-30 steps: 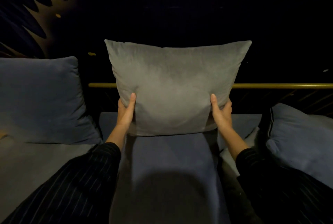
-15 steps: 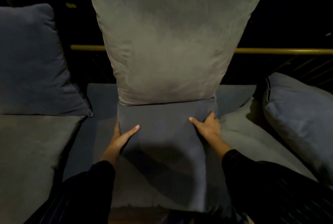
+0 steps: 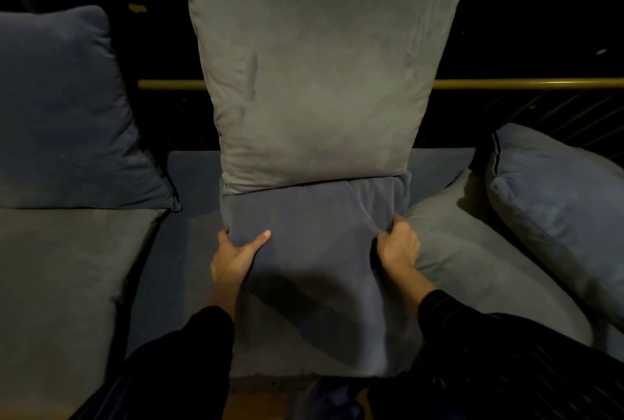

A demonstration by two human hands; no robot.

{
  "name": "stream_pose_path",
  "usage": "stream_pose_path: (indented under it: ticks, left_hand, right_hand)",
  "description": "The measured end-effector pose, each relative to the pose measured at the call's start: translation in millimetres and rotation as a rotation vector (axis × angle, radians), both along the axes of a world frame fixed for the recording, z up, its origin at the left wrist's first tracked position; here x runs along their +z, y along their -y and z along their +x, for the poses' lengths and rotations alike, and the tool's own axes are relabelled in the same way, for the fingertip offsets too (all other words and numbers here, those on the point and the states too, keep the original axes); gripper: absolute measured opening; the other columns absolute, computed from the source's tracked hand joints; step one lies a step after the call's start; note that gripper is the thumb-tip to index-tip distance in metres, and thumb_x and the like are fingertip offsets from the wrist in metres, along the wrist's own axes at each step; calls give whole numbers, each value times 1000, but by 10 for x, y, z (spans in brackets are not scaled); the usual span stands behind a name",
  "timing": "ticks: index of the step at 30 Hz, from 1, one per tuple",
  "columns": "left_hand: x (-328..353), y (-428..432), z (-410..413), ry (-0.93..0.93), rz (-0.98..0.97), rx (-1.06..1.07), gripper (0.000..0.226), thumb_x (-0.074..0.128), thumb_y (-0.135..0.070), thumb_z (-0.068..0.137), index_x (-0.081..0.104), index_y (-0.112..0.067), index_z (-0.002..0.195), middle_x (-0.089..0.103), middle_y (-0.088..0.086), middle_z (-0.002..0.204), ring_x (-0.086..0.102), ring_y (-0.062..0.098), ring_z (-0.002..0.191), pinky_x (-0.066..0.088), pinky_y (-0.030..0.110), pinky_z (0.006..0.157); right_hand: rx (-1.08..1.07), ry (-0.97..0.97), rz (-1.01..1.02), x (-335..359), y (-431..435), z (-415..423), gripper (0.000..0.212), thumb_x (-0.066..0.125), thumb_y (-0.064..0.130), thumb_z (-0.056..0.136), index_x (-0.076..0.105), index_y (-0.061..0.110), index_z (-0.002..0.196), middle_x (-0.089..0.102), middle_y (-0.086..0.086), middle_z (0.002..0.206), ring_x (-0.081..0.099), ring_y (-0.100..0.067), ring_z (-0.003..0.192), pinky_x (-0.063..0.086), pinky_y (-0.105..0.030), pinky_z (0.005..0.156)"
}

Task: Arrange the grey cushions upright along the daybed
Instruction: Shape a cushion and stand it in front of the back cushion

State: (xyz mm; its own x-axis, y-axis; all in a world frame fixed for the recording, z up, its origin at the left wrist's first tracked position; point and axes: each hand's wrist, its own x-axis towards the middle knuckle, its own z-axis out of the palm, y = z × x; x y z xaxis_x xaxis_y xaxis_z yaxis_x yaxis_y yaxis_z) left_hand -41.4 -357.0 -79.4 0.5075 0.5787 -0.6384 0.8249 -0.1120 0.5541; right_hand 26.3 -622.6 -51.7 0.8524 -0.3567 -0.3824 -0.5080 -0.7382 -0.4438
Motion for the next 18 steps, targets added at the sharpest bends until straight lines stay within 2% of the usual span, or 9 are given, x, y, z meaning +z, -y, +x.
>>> stream_pose_path:
  ticks: [3, 6, 9, 11, 14, 18]
  left_hand:
    - [31, 38, -155, -2, 9, -1, 96, 76, -64, 66, 35, -25, 144, 54, 12, 140, 51, 41, 127, 40, 48, 107]
    - [-31, 129, -377, 83, -138, 26, 103, 82, -57, 62, 31, -27, 146, 53, 10, 141, 53, 34, 127, 41, 49, 109]
    - [-137, 162, -415, 123, -150, 31, 110, 87, -51, 55, 31, -22, 146, 53, 10, 139, 55, 30, 126, 43, 48, 108]
    - [-189, 136, -345, 151, -177, 72, 112, 90, -46, 55, 30, -20, 147, 53, 10, 141, 55, 30, 126, 44, 49, 108]
    - [-143, 153, -272, 191, -221, 131, 100, 88, -27, 67, 29, -13, 147, 53, 11, 139, 57, 28, 120, 46, 47, 106]
    - [-118, 213, -322, 224, -237, 123, 99, 88, -25, 68, 29, -14, 146, 56, 10, 135, 58, 28, 119, 47, 46, 105]
  right_hand:
    - [2, 28, -4, 66, 13, -112, 49, 46, 0, 87, 54, 11, 134, 61, -30, 122, 56, -46, 113, 43, -45, 93]
    - [60, -8, -19, 38, 28, -204, 49, 45, 1, 88, 53, 14, 136, 62, -30, 121, 56, -46, 112, 44, -45, 93]
    - [116, -68, -29, -42, 67, -165, 47, 45, 3, 90, 50, 10, 136, 61, -30, 122, 56, -46, 114, 42, -45, 95]
    - [144, -75, -48, -80, 105, -161, 41, 46, 2, 89, 51, 4, 129, 62, -32, 116, 57, -47, 111, 43, -46, 91]
    - [118, -52, -37, -122, 155, -284, 30, 46, -1, 86, 52, 0, 115, 64, -35, 106, 58, -50, 103, 43, -47, 85]
    - [9, 29, -14, -193, 206, -524, 27, 50, -6, 84, 57, -2, 109, 65, -36, 100, 60, -51, 98, 43, -47, 82]
